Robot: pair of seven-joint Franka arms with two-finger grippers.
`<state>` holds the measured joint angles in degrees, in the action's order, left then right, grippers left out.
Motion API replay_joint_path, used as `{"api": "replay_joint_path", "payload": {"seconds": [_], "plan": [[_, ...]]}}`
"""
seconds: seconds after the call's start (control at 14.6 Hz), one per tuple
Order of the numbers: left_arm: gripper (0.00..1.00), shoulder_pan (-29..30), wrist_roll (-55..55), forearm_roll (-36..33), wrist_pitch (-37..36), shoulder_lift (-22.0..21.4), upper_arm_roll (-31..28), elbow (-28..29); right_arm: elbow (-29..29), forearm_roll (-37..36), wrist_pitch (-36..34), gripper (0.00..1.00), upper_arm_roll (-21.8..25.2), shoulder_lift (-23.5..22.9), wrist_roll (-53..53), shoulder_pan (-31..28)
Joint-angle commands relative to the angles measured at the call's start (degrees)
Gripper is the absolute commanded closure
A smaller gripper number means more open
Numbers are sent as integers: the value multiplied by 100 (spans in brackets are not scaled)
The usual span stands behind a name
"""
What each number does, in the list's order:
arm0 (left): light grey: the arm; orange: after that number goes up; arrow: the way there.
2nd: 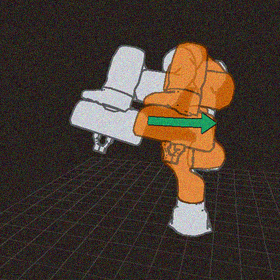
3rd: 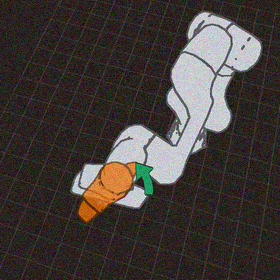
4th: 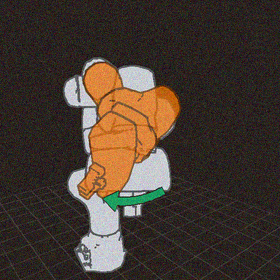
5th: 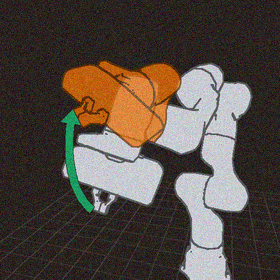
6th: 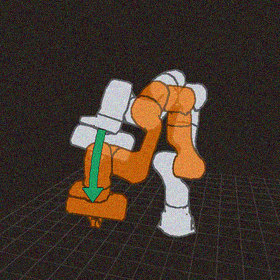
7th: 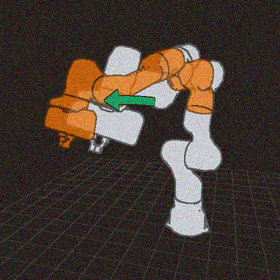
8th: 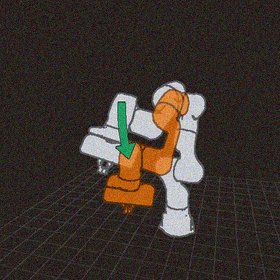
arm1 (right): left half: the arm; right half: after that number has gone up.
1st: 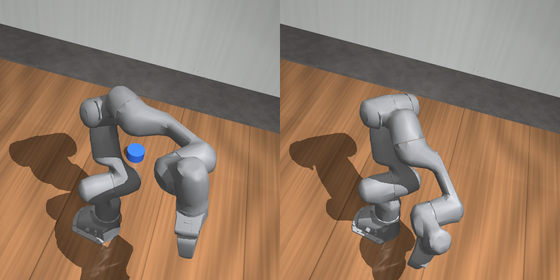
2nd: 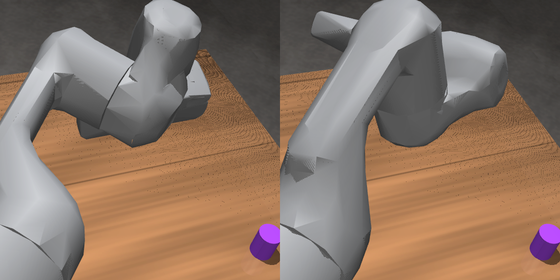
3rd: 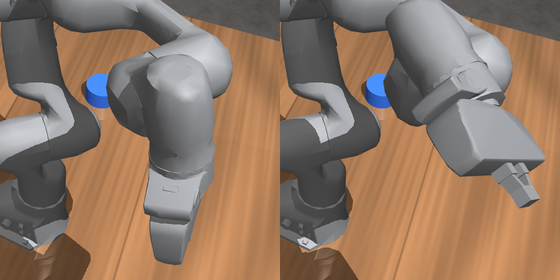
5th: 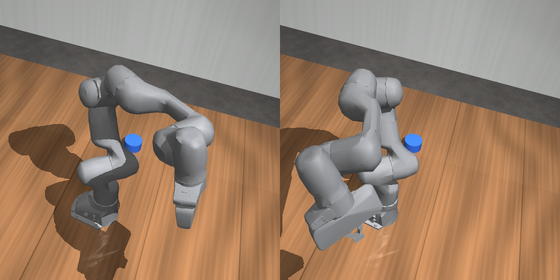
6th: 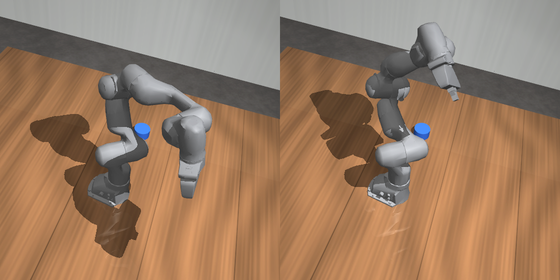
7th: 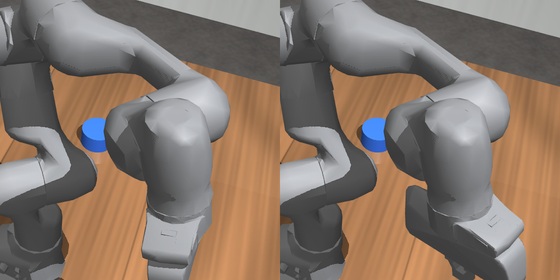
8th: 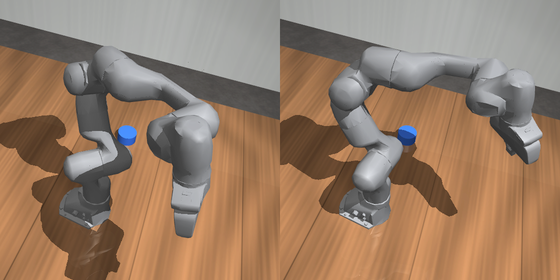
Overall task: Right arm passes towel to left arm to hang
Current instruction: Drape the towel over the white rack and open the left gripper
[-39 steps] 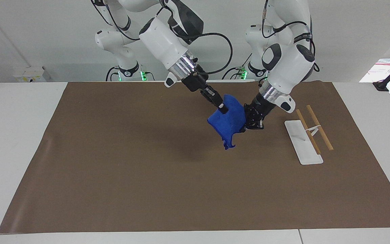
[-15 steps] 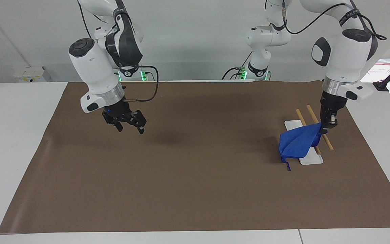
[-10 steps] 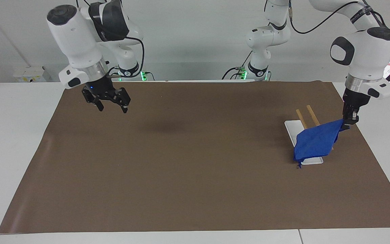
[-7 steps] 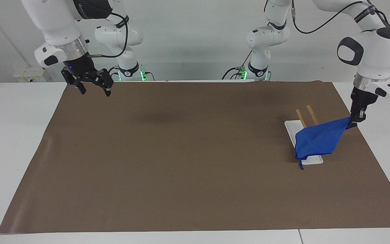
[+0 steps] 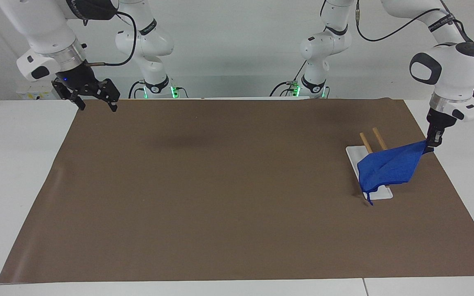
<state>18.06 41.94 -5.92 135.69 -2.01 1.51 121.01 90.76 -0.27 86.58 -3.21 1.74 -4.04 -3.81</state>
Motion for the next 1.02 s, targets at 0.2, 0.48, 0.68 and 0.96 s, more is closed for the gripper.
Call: {"api": "replay_joint_path", "payload": {"seconds": [0.2,0.48,0.68,0.96], "plan": [[100,285,-195,-41,590,-248,51,696,82,-280,184,0,-75,28,149,301],[32,294,-204,-41,590,-177,51,635,21,-272,-1,0,-75,10,96,284],[0,111,-134,-41,511,-20,60,311,-14,-237,-27,0,-66,-7,140,249],[0,-468,-134,-41,-112,270,69,-514,-155,-16,-97,0,-13,-25,132,223]]}}
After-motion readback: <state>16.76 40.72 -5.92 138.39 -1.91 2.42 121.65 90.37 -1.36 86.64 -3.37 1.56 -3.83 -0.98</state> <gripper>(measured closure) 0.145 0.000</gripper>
